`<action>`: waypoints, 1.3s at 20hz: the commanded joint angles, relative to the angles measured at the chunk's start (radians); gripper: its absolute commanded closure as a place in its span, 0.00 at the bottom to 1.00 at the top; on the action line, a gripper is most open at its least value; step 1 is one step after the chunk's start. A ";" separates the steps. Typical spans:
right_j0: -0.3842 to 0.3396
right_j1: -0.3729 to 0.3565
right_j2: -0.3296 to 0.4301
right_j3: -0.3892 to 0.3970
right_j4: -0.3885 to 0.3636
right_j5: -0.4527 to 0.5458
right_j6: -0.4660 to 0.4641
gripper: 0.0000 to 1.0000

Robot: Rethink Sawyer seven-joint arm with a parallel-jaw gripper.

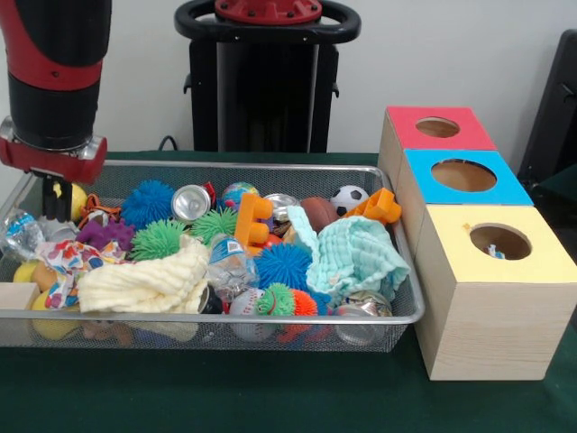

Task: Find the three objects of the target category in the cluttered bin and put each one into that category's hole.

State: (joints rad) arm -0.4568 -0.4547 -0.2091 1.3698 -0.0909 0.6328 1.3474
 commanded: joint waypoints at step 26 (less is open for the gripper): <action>0.070 0.346 -0.048 -0.510 0.061 0.291 0.312 1.00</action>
State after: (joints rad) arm -0.4193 -0.2636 -0.2534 1.0658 -0.0788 0.7525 1.3548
